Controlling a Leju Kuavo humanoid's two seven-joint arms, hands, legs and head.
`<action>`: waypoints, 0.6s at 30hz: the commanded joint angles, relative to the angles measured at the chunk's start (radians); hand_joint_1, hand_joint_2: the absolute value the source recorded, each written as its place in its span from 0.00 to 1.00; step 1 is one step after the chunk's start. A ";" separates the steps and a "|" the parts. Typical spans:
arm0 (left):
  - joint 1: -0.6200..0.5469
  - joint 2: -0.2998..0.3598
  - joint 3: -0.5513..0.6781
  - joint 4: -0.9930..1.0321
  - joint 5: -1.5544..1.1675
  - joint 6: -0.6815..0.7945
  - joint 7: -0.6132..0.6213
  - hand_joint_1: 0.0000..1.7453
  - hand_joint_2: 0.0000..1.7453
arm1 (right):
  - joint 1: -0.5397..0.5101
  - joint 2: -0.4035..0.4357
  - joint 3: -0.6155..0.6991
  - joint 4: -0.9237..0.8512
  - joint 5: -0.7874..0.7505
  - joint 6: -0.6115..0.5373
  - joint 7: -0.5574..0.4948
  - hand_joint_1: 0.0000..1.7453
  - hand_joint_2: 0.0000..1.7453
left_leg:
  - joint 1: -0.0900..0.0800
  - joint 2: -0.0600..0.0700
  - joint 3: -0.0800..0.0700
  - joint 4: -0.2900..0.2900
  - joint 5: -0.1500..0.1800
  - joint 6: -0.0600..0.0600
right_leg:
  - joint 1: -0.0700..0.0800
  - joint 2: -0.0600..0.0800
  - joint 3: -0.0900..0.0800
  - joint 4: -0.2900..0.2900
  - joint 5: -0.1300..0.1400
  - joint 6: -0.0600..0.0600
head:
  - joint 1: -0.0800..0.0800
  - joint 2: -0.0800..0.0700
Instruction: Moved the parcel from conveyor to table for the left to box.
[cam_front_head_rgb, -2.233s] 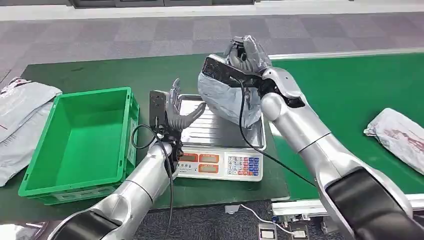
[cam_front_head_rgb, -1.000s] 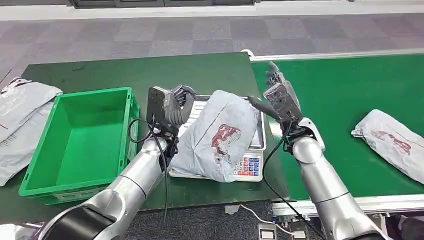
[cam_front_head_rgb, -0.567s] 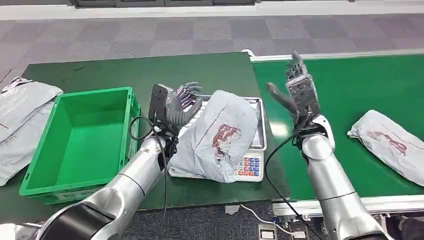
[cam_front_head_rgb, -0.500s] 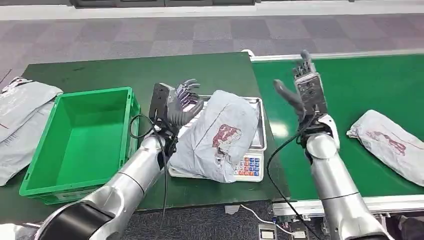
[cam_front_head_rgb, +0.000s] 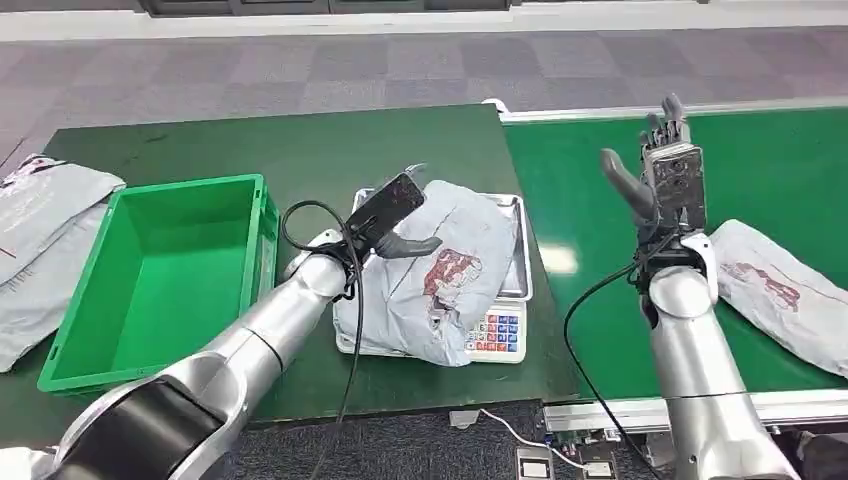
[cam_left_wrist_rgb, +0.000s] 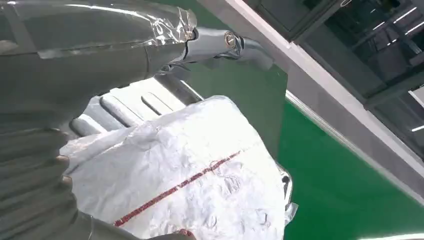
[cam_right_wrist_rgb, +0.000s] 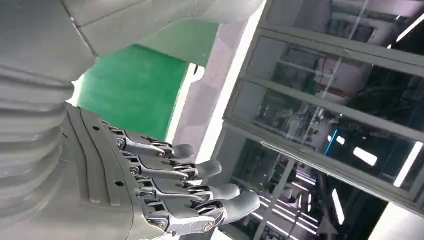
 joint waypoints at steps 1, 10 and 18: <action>-0.078 0.029 -0.295 0.055 -0.177 -0.064 0.028 0.00 1.00 | -0.013 -0.009 -0.068 0.017 0.021 -0.021 0.052 0.00 1.00 | 0.001 0.001 0.002 -0.001 -0.001 0.000 | 0.001 0.001 0.002 -0.002 0.000 0.000 | 0.000 0.000; -0.094 -0.027 -0.507 0.069 -0.378 -0.150 0.133 0.00 1.00 | -0.046 -0.017 -0.102 0.045 0.035 0.011 0.054 0.00 1.00 | -0.001 -0.002 0.000 0.001 -0.001 0.000 | -0.001 -0.003 0.001 0.000 -0.001 0.000 | 0.000 0.000; -0.090 -0.033 -0.659 0.084 -0.552 -0.113 0.196 0.00 1.00 | -0.084 -0.003 -0.091 0.078 0.055 0.041 0.052 0.00 1.00 | -0.001 0.000 0.000 0.001 -0.001 0.001 | -0.001 -0.001 0.001 0.000 0.000 0.000 | 0.000 0.000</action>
